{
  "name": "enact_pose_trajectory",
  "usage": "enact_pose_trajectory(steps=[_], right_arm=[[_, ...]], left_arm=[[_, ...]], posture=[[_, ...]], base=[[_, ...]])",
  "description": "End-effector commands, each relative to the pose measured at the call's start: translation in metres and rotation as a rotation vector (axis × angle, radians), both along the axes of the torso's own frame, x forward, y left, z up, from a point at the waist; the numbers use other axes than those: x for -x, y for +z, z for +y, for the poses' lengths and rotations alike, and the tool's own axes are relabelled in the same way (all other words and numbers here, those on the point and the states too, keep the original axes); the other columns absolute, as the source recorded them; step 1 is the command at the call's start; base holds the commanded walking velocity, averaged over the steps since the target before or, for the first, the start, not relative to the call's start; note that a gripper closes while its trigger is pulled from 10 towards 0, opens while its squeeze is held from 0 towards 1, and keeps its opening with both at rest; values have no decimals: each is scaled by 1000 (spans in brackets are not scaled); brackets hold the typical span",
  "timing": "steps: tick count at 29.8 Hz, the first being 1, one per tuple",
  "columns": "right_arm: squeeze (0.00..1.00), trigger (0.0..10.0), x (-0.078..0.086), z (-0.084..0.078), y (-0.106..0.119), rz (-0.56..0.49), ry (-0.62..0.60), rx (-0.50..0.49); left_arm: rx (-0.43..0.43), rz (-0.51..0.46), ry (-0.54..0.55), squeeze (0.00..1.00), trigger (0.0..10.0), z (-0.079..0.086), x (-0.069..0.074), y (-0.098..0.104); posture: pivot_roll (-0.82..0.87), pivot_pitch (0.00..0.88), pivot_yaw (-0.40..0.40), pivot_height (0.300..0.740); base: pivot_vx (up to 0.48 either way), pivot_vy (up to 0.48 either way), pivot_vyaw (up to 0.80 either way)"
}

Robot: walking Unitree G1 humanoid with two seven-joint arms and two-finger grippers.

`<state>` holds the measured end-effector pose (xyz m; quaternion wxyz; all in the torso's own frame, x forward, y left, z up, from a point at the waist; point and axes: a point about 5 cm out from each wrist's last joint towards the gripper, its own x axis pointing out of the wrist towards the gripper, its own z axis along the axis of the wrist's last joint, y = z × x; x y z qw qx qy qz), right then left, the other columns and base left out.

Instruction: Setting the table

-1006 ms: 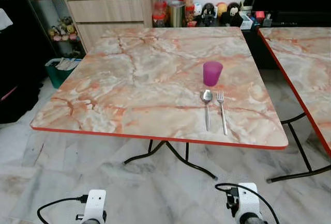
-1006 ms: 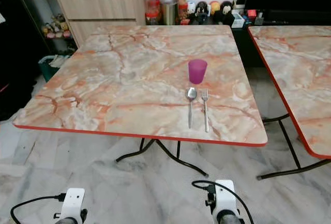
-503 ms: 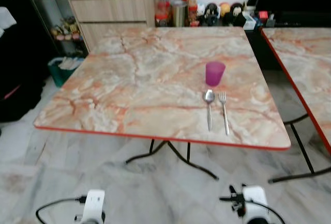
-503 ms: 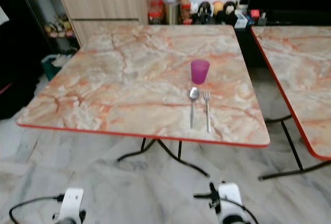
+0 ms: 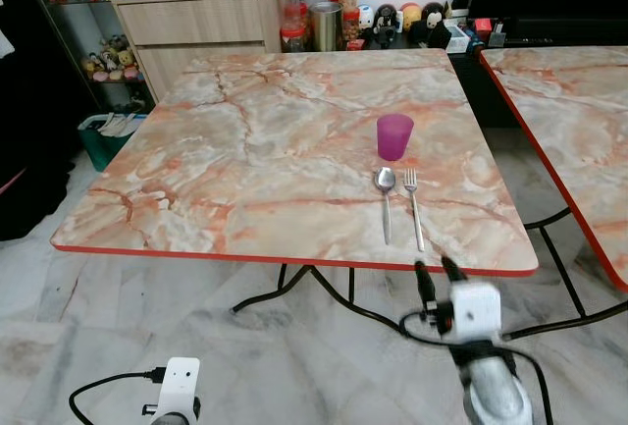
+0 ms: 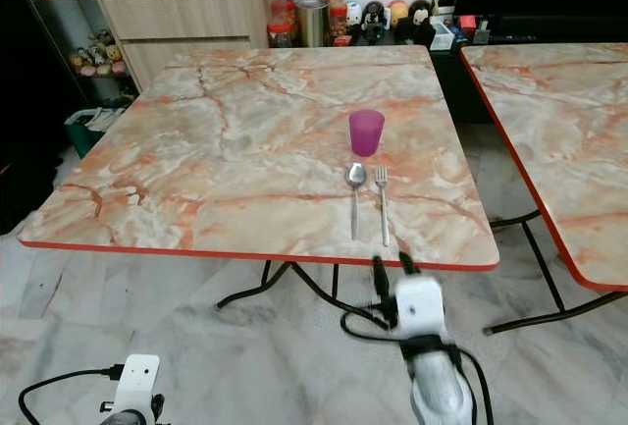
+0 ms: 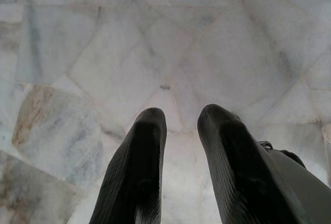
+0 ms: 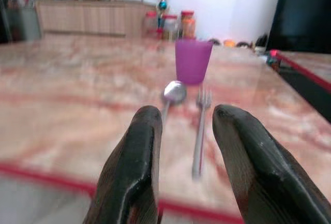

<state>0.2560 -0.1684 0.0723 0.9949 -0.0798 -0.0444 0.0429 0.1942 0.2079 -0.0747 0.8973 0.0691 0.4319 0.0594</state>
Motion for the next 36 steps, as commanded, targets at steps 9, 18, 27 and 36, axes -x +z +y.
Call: enact_pose_trajectory(steps=[9,18,27,36], right_arm=[[0,10000,-60,-5,14,77,-151,-84],[0,10000,-74,10,18,83,-117,-105],[0,10000,-74,21,13,94,-88,-117],[0,10000,-75,25,14,85,-75,-154]], left_arm=[[-6,-1,20,0,10000,2,0,0],[-7,-6,27,0,10000,3,-1,1],[-6,-7,22,0,10000,2,-1,1],[-8,-7,15,0,10000,2,-2,2]], posture=[[-52,0,67,740],[-37,0,59,740],[-36,0,59,740],[-36,0,62,740]], base=[[0,0,0],[0,0,-222],[28,0,0],[266,0,-356]])
